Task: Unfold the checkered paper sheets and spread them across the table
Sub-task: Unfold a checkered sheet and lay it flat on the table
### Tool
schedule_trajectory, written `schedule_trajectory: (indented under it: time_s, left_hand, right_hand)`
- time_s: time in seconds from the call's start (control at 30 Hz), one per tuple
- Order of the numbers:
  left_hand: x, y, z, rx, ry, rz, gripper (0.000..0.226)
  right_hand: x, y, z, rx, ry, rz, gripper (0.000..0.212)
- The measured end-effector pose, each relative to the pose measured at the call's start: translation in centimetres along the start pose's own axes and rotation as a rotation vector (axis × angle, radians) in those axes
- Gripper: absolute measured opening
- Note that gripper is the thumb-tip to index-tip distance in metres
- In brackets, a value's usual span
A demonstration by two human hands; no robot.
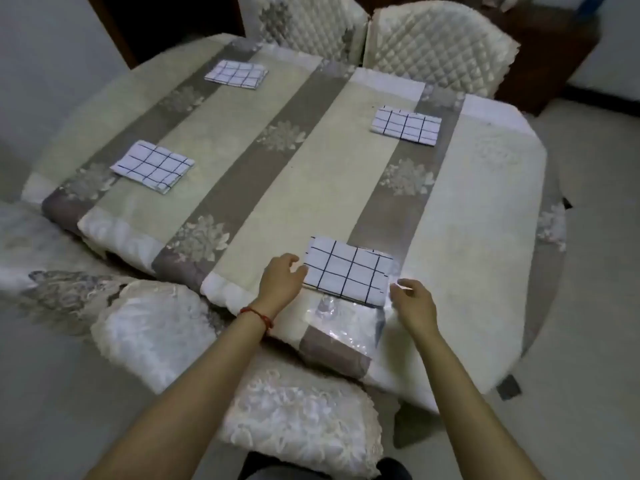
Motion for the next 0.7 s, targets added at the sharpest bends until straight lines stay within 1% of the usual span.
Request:
schedule_trajectory:
  time_s: [0.1,0.17,0.27,0.37,0.43,0.47,0.53,0.6,0.67,0.7]
  left_hand:
    - [2.7,-0.6,0.2,0.047,-0.029,-0.079,0.045]
    - [3.7,-0.3,0.9,0.046,-0.028,-0.083,0.044]
    - [4.5,0.0,1.8,-0.011,-0.018,-0.081,0.043]
    - [4.7,-0.7,2.5,-0.089,-0.018,-0.108,0.047]
    - [4.9,-1.2,2.4,-0.168,-0.034,-0.140,0.042]
    - [5.0,-1.5,2.5,-0.215,-0.059,-0.157,0.034]
    - [5.0,-1.7,2.5,-0.281,-0.120,-0.165,0.007]
    - [5.1,-1.8,2.6,-0.327,-0.147,-0.142,0.021]
    - [4.9,-0.8,2.2,-0.343,-0.146,-0.078,0.022]
    - [4.5,0.1,1.8,-0.327,-0.140,-0.032,0.021]
  right_hand:
    - [1.2,-0.5,1.5,-0.057,0.087,0.057,0.040]
    - [1.5,-0.9,2.7,-0.076,0.120,0.074,0.046]
    - [2.1,-1.2,3.8,-0.131,0.158,0.132,0.052]
    - [2.3,-0.9,4.4,-0.094,0.187,0.180,0.052]
    - [2.3,-0.8,4.3,-0.058,0.191,0.177,0.050]
    - [2.2,-0.8,4.1,-0.030,0.193,0.173,0.047]
    - [1.8,-0.8,3.5,0.034,0.204,0.152,0.043]
    - [1.5,-0.8,2.7,0.087,0.204,0.116,0.032]
    - [1.0,-0.8,1.8,0.094,0.211,0.087,0.022]
    - [0.7,-0.8,1.3,0.088,0.224,0.069,0.026]
Point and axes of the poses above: each hand's wrist, its own x-axis towards the middle knuckle, its own z-axis out of the palm, y = z × x, the point moved 7 cm from there along x, towards the middle knuckle, and after that the axes turned 7 degrees about -y, right-handed, at the moved point
